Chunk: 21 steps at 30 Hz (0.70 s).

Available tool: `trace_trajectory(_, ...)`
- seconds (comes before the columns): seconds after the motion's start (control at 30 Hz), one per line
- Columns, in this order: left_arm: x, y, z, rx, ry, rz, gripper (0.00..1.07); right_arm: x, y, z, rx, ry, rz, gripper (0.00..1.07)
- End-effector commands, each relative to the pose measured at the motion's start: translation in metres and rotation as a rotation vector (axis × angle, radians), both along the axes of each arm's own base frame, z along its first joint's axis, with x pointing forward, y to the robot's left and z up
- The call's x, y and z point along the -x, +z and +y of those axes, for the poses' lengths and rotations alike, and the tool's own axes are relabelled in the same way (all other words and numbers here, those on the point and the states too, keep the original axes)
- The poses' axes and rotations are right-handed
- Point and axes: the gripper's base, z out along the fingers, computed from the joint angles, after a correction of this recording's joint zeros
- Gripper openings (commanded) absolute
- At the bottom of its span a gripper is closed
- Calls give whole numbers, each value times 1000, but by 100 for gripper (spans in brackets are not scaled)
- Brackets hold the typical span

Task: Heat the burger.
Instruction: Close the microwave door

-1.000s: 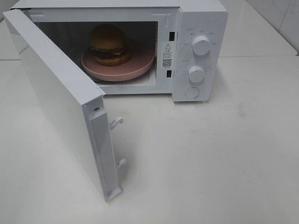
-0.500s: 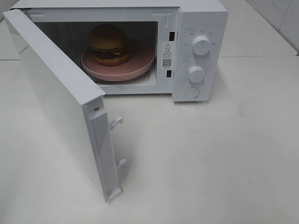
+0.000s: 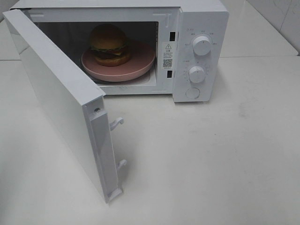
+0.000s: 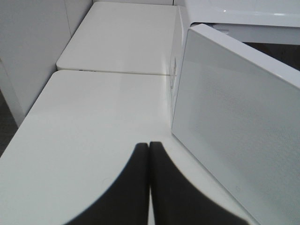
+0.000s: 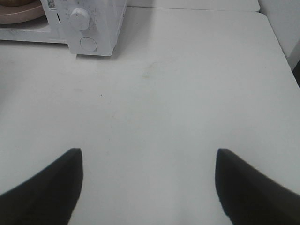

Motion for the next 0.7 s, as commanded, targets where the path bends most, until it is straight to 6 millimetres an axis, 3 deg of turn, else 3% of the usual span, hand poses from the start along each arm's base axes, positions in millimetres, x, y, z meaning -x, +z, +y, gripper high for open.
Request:
trace_trajectory(0.03,-10,-3,0,18,-4,-63,0,4,-1,0,-1,-1,-25,75)
trace_trajectory(0.37,-45,-42,9,0,69,-142,0,4,-1,0,-2,-1,-25,75)
trace_trajectory(0.7,-52,-70,14,-53,115,-198,0,4,-1,0,-2,-1,-25,75)
